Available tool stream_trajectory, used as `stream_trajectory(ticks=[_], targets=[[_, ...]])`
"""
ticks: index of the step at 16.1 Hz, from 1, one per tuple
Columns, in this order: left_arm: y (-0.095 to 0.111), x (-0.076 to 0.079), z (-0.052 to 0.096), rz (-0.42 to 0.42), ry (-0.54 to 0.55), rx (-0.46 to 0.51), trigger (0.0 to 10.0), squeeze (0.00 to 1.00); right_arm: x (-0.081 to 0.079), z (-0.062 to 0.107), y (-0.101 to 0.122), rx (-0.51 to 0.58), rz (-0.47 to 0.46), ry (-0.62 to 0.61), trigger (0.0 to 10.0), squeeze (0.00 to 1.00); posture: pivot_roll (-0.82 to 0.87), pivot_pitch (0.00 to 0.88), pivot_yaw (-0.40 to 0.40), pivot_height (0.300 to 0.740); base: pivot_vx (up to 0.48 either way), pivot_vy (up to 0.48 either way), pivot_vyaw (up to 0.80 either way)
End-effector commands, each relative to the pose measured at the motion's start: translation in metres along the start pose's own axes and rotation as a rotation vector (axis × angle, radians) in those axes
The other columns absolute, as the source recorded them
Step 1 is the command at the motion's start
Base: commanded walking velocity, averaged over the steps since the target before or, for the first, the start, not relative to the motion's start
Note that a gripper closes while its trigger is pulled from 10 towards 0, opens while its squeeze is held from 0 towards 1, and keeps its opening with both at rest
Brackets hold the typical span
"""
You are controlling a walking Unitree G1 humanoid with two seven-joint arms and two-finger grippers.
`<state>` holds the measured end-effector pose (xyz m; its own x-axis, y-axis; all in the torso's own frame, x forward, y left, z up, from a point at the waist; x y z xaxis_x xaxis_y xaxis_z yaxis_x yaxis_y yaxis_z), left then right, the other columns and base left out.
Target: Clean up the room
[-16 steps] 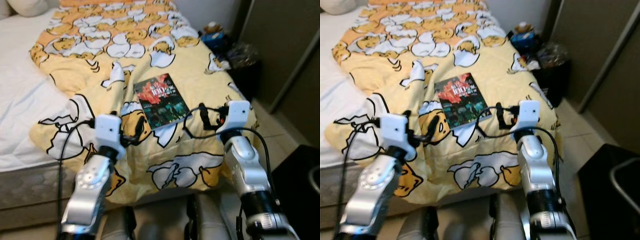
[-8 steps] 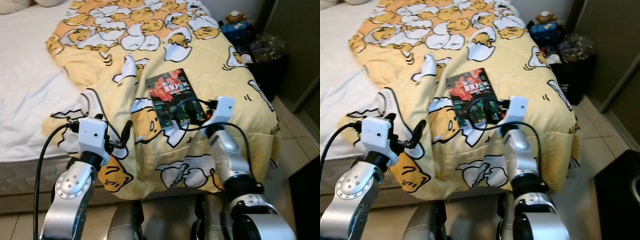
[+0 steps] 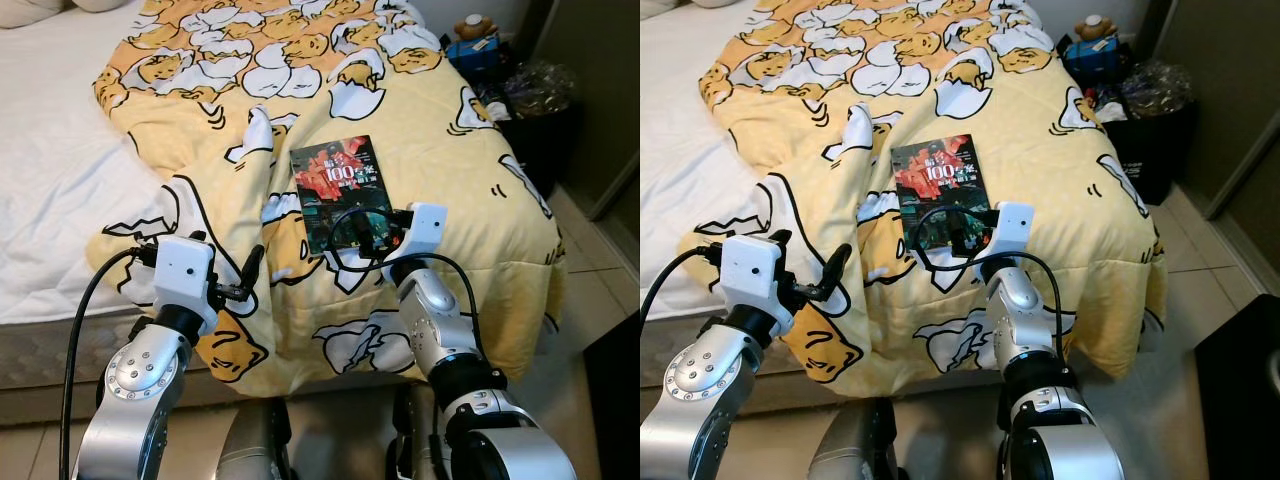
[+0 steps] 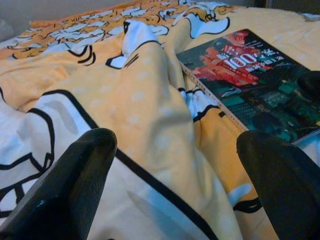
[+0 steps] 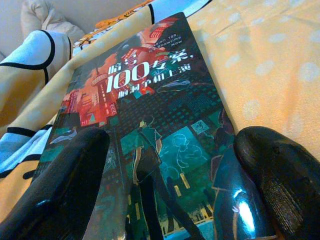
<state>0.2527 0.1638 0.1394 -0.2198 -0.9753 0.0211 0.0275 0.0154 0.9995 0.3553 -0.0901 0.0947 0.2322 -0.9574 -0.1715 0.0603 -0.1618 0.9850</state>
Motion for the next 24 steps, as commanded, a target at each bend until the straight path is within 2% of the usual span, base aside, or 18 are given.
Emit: stream_trajectory(ticks=[1, 2, 4, 8, 13, 16, 21, 22, 23, 24], targets=[[0.003, 0.0, 0.002, -0.013, -0.01, 0.001, 10.0, 0.0, 0.002, 0.001, -0.006, -0.028, -0.049, -0.02, 10.0, 0.0, 0.13, 0.115, 0.12, 0.609, 0.0, 0.0, 0.0], [0.003, 0.001, 0.001, -0.014, -0.016, -0.004, 10.0, 0.0, 0.004, 0.0, -0.008, -0.037, -0.126, -0.039, 0.0, 0.0, 0.13, 0.119, 0.123, 0.609, 0.0, 0.0, 0.0], [0.003, 0.003, -0.003, -0.011, -0.025, -0.005, 10.0, 0.0, 0.001, -0.002, -0.012, -0.068, -0.22, -0.036, 0.0, 0.0, 0.12, 0.128, 0.131, 0.609, 0.0, 0.0, 0.0], [0.006, 0.004, -0.009, -0.012, -0.035, 0.001, 10.0, 0.0, -0.001, -0.004, -0.012, -0.092, -0.178, -0.031, 0.0, 0.0, 0.12, 0.128, 0.137, 0.609, 0.0, 0.0, 0.0], [0.006, 0.007, -0.013, -0.012, -0.049, 0.001, 10.0, 0.0, -0.004, -0.004, -0.016, -0.124, -0.335, -0.01, 0.0, 0.0, 0.11, 0.14, 0.143, 0.609, 0.0, 0.0, 0.0], [0.005, 0.007, -0.015, -0.014, -0.052, -0.002, 10.0, 0.0, -0.006, -0.004, -0.015, -0.117, -0.342, 0.0, 0.0, 0.0, 0.1, 0.141, 0.148, 0.609, 0.0, 0.0, 0.0], [0.005, 0.01, -0.018, -0.015, -0.064, -0.001, 10.0, 0.0, -0.008, -0.005, -0.012, -0.114, -0.44, 0.014, 0.0, 0.0, 0.09, 0.14, 0.156, 0.609, 0.0, 0.0, 0.0], [0.005, 0.01, -0.018, -0.017, -0.067, 0.0, 10.0, 0.0, -0.008, -0.006, -0.007, -0.093, -0.44, 0.017, 0.0, 0.0, 0.09, 0.14, 0.156, 0.609, 0.0, 0.0, 0.0], [0.006, 0.01, -0.018, -0.019, -0.068, 0.002, 10.0, 0.0, -0.011, -0.008, 0.011, -0.02, -0.303, 0.048, 0.0, 0.0, 0.09, 0.14, 0.156, 0.609, 0.0, 0.0, 0.0], [0.006, 0.01, -0.019, -0.02, -0.067, 0.003, 10.0, 0.0, -0.014, -0.008, 0.027, 0.055, -0.226, 0.07, 0.0, 0.0, 0.09, 0.14, 0.155, 0.609, 0.0, 0.0, 0.0]])
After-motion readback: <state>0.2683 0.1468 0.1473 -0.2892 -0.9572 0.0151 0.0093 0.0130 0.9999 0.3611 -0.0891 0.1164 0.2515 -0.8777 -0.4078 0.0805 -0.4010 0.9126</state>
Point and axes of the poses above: a point about 5 cm out from each wrist's last joint towards the gripper, its own z axis pointing back from the gripper into the wrist, its own y axis along the axis of the wrist's last joint, x = y × z, the point moved 1 cm from there along -z, pointing out of the wrist towards the gripper, and after that the axes turned 8 degrees about z, right-handed, at the moved point
